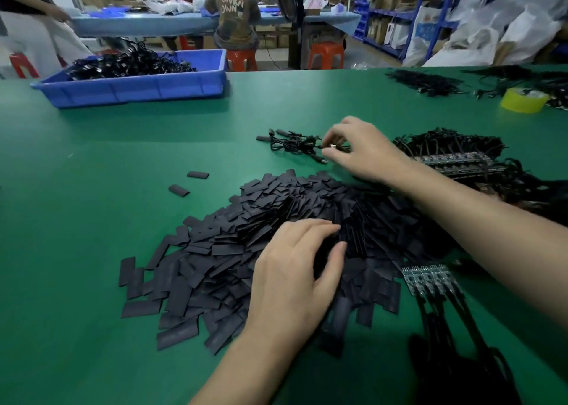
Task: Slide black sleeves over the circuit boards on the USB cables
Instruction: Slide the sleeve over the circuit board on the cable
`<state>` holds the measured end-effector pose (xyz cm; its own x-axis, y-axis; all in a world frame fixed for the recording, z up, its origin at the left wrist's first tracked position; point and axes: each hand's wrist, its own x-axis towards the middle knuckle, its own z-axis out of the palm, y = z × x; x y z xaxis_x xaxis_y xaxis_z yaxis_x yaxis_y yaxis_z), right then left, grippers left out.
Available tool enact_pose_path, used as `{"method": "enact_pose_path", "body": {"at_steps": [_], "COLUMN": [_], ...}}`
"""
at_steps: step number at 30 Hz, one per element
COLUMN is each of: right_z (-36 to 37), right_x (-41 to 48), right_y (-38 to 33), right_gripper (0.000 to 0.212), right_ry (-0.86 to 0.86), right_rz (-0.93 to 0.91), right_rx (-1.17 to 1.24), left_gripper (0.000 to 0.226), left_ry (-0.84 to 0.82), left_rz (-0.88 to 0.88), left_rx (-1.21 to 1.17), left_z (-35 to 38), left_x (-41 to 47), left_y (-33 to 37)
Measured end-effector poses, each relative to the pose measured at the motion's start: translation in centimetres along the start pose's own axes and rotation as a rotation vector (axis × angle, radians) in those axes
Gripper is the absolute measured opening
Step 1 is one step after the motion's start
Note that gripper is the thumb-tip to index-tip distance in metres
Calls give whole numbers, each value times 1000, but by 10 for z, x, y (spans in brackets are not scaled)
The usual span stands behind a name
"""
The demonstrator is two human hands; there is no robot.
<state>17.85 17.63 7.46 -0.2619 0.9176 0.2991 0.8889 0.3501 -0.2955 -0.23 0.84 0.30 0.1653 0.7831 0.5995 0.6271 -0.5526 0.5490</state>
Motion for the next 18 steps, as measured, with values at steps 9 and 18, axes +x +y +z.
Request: {"method": "enact_pose_path", "body": {"at_steps": [9,18], "right_z": [-65,-44], "right_x": [-185,-212], "right_y": [8,23], "right_gripper": [40,65], "right_ry": [-353,-325], "right_rz": [-12,-4], "right_rx": [-84,-271], "left_gripper": [18,23], "left_ry": [-38,-377], "left_rz": [207,199], "left_rx": [261,203], "left_z": [-6,4], "left_x": [3,21], "left_y": [21,42]}}
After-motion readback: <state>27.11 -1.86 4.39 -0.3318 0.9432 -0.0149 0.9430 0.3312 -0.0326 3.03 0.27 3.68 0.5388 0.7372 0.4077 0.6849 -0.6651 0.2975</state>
